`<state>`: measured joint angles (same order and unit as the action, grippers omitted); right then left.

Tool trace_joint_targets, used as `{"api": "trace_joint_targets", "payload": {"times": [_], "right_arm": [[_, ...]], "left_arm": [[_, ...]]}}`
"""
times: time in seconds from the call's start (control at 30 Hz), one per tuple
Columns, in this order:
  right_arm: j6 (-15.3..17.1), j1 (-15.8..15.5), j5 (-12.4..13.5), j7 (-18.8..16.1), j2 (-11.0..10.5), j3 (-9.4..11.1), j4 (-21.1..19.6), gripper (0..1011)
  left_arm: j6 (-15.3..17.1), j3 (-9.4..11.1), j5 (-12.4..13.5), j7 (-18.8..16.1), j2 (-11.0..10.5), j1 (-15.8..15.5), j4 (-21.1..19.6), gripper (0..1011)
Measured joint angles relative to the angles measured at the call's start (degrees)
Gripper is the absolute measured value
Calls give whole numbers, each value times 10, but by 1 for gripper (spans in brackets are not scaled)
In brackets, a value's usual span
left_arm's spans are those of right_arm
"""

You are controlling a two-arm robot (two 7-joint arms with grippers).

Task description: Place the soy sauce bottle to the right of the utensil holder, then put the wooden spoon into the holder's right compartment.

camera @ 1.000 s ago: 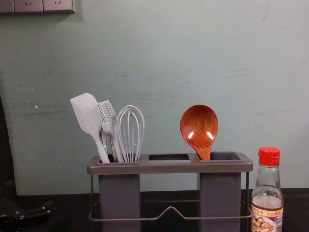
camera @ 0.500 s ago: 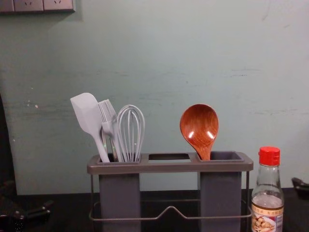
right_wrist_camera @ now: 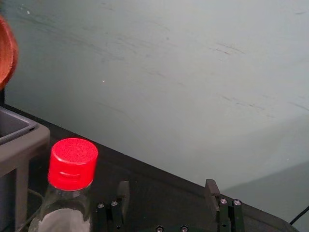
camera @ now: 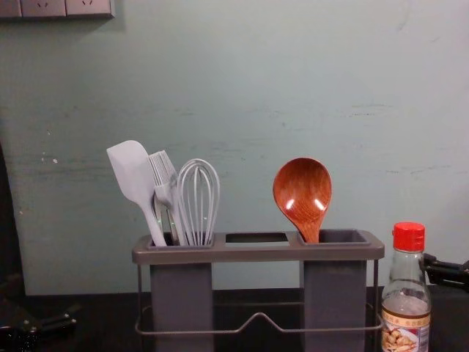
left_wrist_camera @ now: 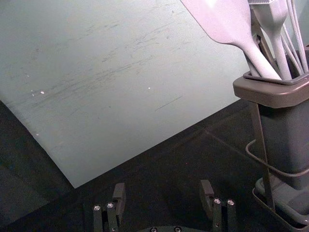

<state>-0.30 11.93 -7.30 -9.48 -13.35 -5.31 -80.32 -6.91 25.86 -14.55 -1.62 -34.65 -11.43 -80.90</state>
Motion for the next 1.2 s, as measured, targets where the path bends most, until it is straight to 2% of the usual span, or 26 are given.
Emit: {"api": "trace_joint_targets", "payload": {"times": [0.43, 1.2], "right_arm": [[5, -10, 3, 1, -10, 9, -10, 1000], [5, -9, 3, 0, -9, 8, -9, 1002]], "left_arm": [[0, 0, 0, 0, 0, 0, 0, 1005], [0, 0, 0, 0, 0, 0, 0, 1005]]}}
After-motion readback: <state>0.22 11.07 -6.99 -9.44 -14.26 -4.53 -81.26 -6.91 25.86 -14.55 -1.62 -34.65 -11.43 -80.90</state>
